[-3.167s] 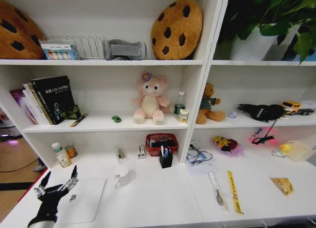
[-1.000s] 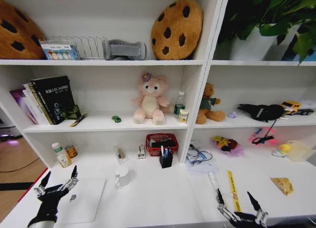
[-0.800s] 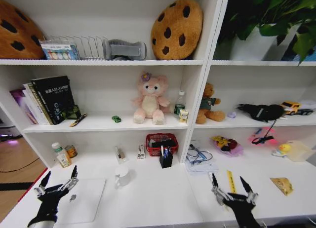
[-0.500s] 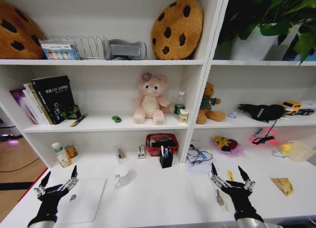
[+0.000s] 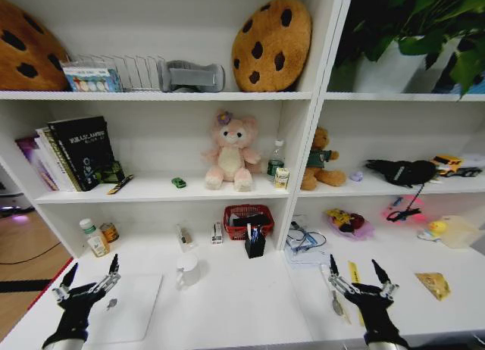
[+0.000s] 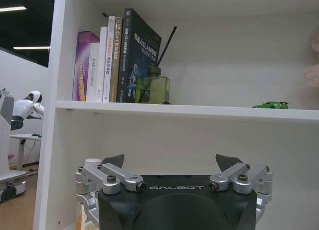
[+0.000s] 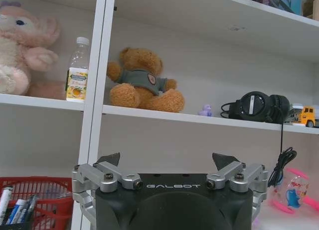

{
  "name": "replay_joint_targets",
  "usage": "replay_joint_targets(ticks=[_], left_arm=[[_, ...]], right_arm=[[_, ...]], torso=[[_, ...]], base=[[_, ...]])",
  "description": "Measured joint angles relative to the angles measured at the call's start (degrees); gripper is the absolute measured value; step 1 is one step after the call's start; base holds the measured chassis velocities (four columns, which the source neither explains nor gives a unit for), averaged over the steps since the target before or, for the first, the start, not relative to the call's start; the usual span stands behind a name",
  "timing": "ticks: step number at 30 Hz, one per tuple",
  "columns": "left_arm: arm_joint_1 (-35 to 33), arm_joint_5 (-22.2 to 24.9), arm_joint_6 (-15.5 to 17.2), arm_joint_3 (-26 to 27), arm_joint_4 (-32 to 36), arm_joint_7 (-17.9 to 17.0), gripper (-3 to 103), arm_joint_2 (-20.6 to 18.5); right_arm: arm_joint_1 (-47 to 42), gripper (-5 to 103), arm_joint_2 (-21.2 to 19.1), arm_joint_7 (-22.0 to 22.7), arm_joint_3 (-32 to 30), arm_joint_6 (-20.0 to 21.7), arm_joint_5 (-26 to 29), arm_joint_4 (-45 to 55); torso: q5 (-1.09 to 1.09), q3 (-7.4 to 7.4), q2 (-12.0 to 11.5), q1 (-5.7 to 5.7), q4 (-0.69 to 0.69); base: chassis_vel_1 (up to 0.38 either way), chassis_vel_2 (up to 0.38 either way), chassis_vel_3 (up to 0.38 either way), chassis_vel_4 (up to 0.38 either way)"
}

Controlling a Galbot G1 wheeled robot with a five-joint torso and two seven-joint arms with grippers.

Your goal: Organize the objects on the table.

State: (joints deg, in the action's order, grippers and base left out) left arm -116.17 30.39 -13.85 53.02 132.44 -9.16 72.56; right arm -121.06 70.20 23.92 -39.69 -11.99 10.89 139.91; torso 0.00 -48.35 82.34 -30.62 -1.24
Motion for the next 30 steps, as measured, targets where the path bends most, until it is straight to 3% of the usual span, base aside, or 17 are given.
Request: replay_joint_targets(ticks=[11, 30], left_arm=[[0.0, 0.0, 0.0, 0.0, 0.0, 0.0, 100, 0.0], [0.0, 0.0, 0.0, 0.0, 0.0, 0.0, 100, 0.0]], right_arm=[[0.5, 100, -4.8, -0.2, -8.3, -2.4, 6.1, -4.6], [2.4, 100, -6.2, -0.1, -9.2, -3.0, 8.3, -7.5]], torso=[[0.01, 0.0, 0.0, 0.01, 0.0], [0.01, 0.0, 0.0, 0.01, 0.01]], base=[[-0.005, -0.009, 0.006, 0.008], [-0.047, -0.046, 0.048, 0.042]])
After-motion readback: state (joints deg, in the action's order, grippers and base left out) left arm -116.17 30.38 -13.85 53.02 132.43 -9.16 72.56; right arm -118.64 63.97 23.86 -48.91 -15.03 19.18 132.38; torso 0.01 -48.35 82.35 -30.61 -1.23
